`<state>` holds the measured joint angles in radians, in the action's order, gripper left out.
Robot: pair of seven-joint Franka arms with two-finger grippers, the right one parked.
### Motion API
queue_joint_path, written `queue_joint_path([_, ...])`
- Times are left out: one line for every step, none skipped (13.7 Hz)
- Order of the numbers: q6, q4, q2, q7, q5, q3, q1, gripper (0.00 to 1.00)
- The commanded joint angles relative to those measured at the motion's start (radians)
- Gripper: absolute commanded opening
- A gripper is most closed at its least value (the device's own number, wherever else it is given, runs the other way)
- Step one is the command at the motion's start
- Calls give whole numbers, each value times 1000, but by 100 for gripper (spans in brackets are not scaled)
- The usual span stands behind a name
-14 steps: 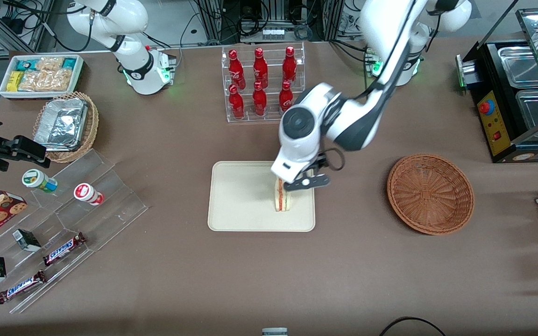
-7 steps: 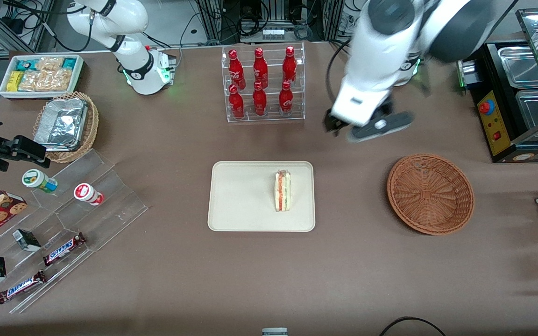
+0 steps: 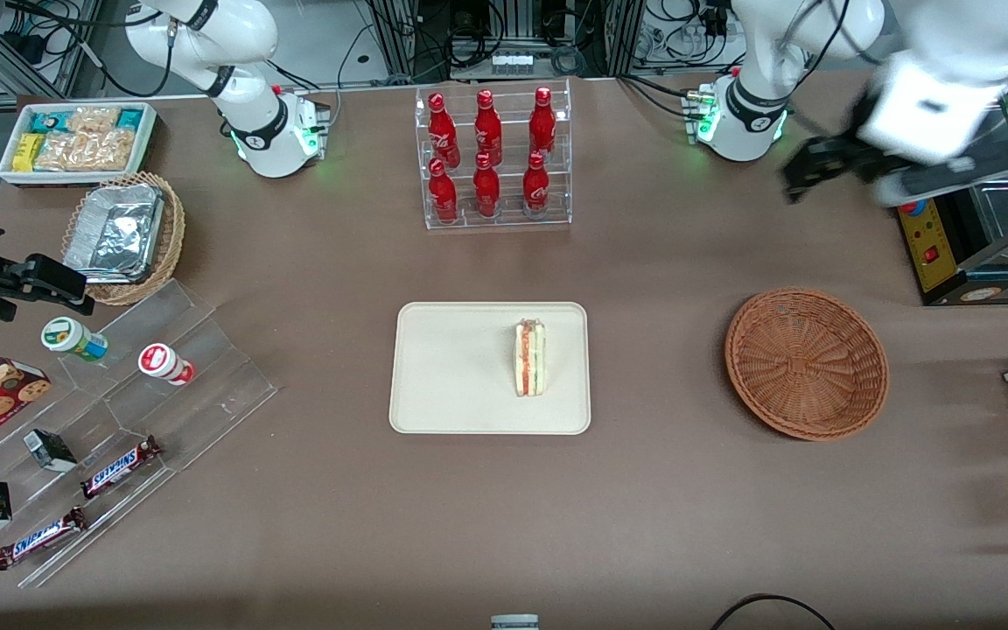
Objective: Place sandwich from basket to tray
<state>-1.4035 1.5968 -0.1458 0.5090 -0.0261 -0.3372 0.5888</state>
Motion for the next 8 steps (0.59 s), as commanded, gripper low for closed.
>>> queue_joint_path([18, 46, -54, -160, 11, 123, -235, 100])
queue_joint_path([17, 52, -52, -184, 11, 170, -304, 100])
queue_joint_path([9, 63, -49, -188, 8, 206, -369, 100])
queue_joint_path([8, 69, -49, -205, 8, 254, -433, 100])
queue_joint_path([6, 75, -51, -228, 11, 315, -510, 100])
queue_joint_path([3, 83, -52, -231, 14, 383, -580, 100])
queue_joint_path([3, 92, -54, -233, 14, 441, -637, 100])
queue_joint_path([0, 98, -54, -231, 15, 464, -656, 100])
